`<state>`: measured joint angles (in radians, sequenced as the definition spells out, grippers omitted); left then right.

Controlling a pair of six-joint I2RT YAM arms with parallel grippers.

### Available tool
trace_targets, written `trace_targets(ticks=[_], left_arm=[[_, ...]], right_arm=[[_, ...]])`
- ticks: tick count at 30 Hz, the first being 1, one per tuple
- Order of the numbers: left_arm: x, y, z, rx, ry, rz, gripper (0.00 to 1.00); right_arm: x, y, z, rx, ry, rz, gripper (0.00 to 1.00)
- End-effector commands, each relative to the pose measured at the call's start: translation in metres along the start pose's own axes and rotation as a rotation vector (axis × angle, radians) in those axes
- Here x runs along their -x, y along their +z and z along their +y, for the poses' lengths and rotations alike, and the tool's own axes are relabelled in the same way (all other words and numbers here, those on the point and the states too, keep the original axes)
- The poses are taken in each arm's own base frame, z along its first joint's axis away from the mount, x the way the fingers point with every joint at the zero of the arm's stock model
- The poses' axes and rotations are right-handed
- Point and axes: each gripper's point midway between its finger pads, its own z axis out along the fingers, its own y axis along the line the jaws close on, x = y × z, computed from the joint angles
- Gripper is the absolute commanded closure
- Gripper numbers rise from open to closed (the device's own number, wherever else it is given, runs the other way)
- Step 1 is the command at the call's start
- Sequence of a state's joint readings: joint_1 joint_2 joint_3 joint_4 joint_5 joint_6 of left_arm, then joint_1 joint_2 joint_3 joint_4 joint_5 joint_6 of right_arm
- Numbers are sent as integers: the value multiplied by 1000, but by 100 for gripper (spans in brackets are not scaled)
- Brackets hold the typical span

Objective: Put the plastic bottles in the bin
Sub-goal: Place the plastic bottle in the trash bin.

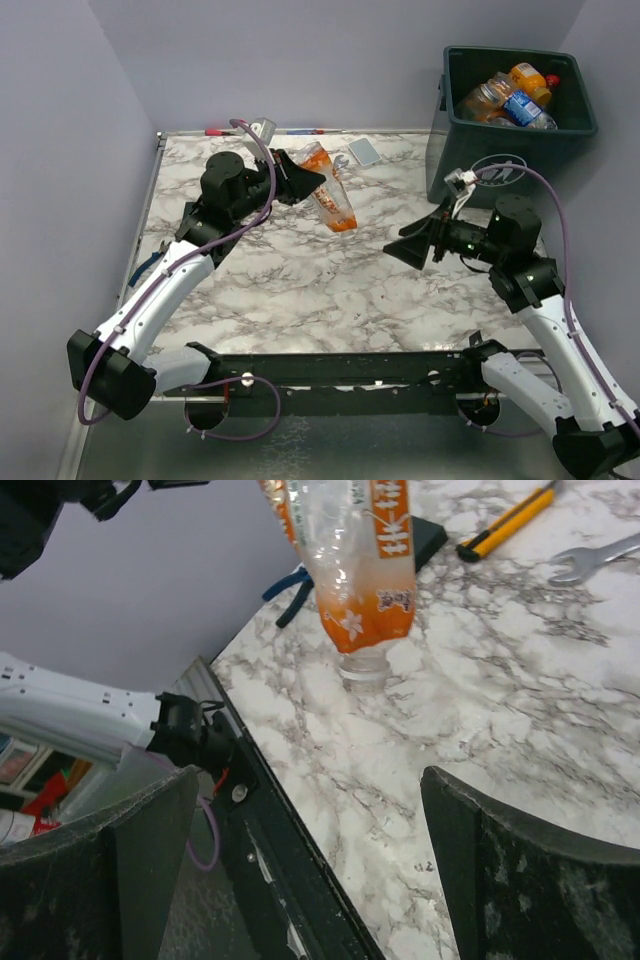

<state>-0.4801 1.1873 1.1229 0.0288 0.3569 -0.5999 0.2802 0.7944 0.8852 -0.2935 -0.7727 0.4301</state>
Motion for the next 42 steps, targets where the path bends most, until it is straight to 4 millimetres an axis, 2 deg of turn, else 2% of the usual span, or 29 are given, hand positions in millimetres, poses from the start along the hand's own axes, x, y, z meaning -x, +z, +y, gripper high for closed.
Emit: trace_targets(ticks=[1, 4, 7, 15, 20, 23, 25, 28, 29, 31, 32, 35, 39, 42], left_arm=[[-5, -11, -24, -97, 6, 59, 100], [-2, -13, -30, -112, -22, 55, 100], [8, -16, -37, -126, -14, 19, 100], [12, -25, -46, -148, -30, 6, 100], [13, -30, -52, -167, -48, -1, 100], [13, -31, -53, -168, -60, -6, 100], [13, -31, -53, -171, -70, -8, 100], [12, -32, -52, -164, -78, -14, 100], [13, -32, -49, -148, -85, -28, 94], [18, -35, -38, -86, -114, -80, 56], [20, -38, -34, -64, -128, -111, 40], [25, -43, -22, -1, -155, -175, 3], [31, -53, 2, 116, -184, -268, 1], [25, -60, 28, 230, -171, -300, 1]], right_arm=[[-6, 19, 9, 14, -73, 47, 4], [-12, 45, 17, -11, -99, 70, 5], [-13, 64, 15, -61, -119, 74, 7], [-13, 87, -3, -135, -98, 46, 17], [-10, 103, 0, -112, -78, 25, 27], [-12, 112, 7, -68, -61, 31, 37], [-16, 117, 10, -43, -40, 40, 53], [-18, 116, 16, -14, -21, 37, 73], [-17, 114, 18, -12, -20, 34, 79], [-11, 107, 23, -7, -24, 17, 91], [-7, 102, 25, -18, -27, 8, 98], [7, 86, 23, -93, -52, -11, 99], [46, 54, 7, -324, -137, -48, 100], [100, 20, -10, -575, -202, -125, 100]])
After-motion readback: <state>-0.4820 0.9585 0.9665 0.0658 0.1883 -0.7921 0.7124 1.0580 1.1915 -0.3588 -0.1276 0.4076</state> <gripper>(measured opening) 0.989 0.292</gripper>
